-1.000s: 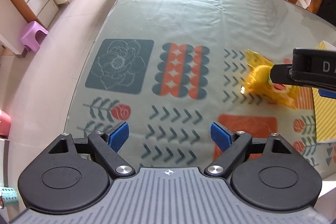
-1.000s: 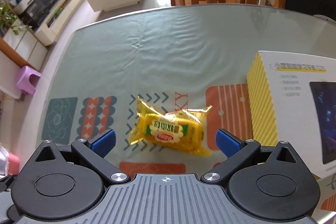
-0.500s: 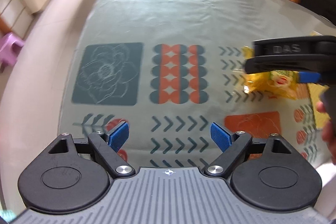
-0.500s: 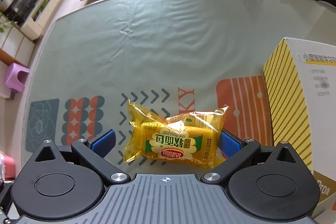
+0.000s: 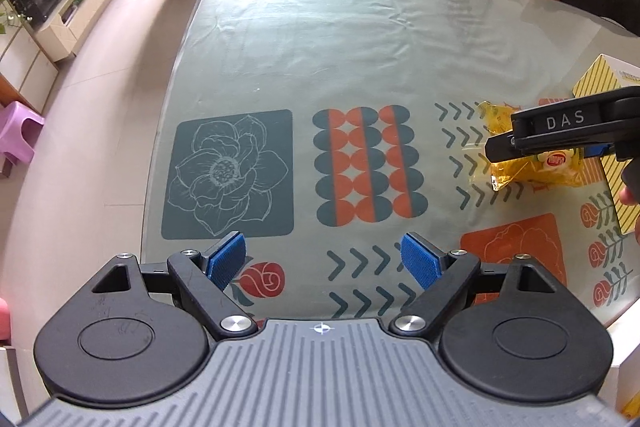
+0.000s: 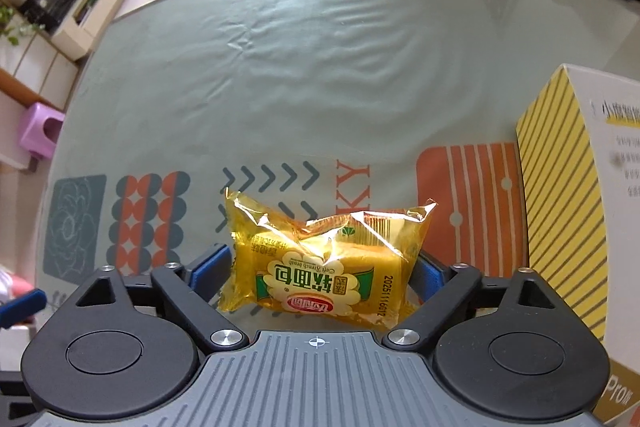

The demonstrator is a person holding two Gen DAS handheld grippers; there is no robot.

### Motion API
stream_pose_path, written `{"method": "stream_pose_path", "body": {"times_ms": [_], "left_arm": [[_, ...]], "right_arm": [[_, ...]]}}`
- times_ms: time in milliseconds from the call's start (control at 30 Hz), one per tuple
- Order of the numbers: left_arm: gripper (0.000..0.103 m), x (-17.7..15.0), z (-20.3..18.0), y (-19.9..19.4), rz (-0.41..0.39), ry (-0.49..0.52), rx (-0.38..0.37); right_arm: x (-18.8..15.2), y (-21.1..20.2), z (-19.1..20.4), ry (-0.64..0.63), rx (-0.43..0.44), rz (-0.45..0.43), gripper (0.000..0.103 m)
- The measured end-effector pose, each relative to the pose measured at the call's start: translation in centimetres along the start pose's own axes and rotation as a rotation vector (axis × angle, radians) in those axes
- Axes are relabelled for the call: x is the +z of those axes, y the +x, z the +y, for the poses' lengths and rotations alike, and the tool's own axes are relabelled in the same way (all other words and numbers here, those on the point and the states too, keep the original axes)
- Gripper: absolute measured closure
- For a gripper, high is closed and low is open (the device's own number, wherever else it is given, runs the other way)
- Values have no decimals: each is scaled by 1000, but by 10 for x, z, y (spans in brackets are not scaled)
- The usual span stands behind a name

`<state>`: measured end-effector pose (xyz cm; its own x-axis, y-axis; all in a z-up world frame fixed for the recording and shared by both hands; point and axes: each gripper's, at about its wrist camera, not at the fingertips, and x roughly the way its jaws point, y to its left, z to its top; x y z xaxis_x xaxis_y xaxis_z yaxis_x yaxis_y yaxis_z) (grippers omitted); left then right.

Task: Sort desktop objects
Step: 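Carry the packet with the right gripper over the white box tray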

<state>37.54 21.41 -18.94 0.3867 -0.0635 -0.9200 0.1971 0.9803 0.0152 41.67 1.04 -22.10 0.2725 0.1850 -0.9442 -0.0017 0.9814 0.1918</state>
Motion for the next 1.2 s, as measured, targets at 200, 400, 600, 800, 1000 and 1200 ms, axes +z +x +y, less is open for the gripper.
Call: {"method": "stream_pose_path", "body": {"times_ms": [200, 400, 600, 800, 1000, 1200], "left_arm": [[0, 0, -6, -1, 3, 2, -11], [0, 3, -18, -5, -8, 17, -22], [0, 4, -26, -14, -16, 29, -19], [0, 2, -35, -30, -29, 37, -11], [0, -5, -48, -56, -54, 43, 1], [0, -21, -70, -84, -76, 43, 12]], "right_arm": [[-2, -5, -3, -37, 25, -1, 28], [-3, -21, -5, -53, 65, -19, 31], [-5, -42, -5, -65, 106, -46, 33], [-3, -61, -8, -80, 139, -76, 33], [-14, -97, -19, -90, 148, -114, 33], [-47, -132, -52, -87, 131, -131, 33]]}}
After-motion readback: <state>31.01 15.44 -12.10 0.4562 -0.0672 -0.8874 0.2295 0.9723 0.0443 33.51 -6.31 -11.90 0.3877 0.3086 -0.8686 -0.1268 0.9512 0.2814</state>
